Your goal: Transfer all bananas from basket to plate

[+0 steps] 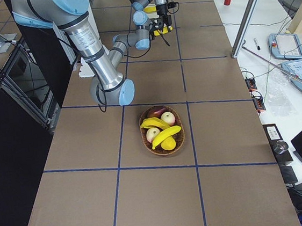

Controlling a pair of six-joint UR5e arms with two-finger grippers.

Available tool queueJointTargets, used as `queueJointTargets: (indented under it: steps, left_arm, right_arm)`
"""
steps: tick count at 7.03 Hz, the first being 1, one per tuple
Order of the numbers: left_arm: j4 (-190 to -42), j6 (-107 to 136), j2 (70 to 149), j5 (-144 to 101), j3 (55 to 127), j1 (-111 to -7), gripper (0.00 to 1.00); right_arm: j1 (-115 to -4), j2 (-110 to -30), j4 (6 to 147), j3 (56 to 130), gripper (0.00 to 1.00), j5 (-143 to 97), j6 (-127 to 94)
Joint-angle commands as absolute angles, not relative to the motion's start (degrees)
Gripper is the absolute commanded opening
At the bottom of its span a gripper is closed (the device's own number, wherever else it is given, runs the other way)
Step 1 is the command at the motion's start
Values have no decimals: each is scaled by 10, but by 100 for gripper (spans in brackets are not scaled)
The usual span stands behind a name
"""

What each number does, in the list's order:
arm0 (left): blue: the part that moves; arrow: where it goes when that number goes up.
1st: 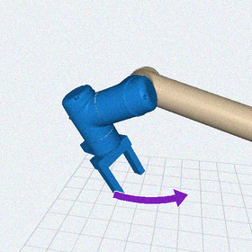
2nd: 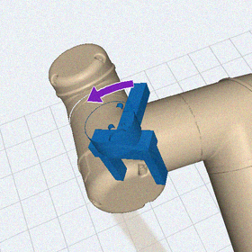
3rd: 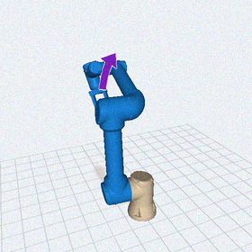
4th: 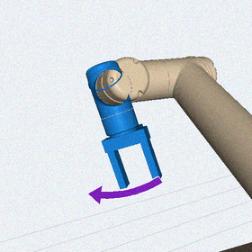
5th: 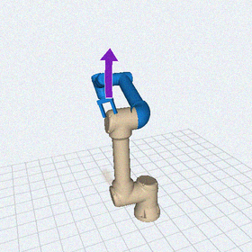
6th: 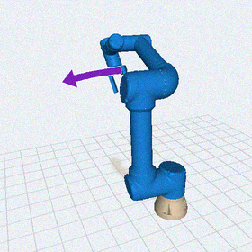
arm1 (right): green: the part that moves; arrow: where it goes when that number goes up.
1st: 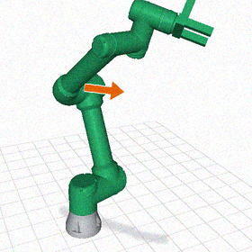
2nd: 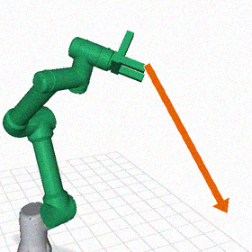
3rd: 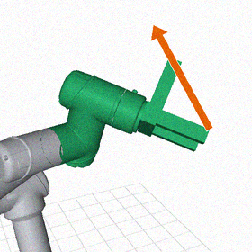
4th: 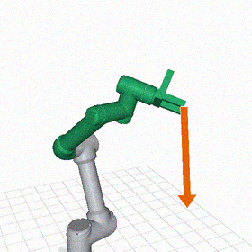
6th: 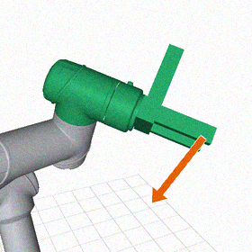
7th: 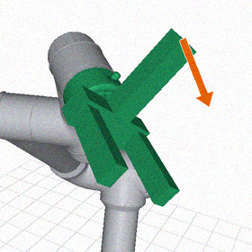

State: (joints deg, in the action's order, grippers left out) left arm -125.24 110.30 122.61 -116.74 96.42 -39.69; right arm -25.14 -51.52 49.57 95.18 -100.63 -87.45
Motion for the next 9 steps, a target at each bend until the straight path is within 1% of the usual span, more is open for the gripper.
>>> queueJointTargets:
  steps: [1,2,3,4,6,8,9]
  left_arm:
    - [-1253,1095,1226,-1168,965,-396,33]
    - [-1253,1092,1223,-1168,965,-396,10]
    - [-1254,1082,1223,-1169,968,-397,0]
    - [-1253,1081,1222,-1169,969,-397,0]
    - [-1252,1072,1215,-1169,973,-402,0]
    - [-1252,1033,1175,-1173,979,-417,0]
    - [-1252,1012,1146,-1184,987,-434,0]
  right_arm:
    - [-252,-515,496,952,8,-1006,-875]
    - [-251,-516,496,952,13,-1006,-875]
    - [-251,-515,496,952,43,-1006,-875]
    - [-253,-515,496,954,99,-1006,-877]
    - [-261,-514,507,958,100,-1011,-876]
    - [-291,-515,622,1002,100,-1041,-873]
    - [-311,-518,655,1010,100,-1074,-868]
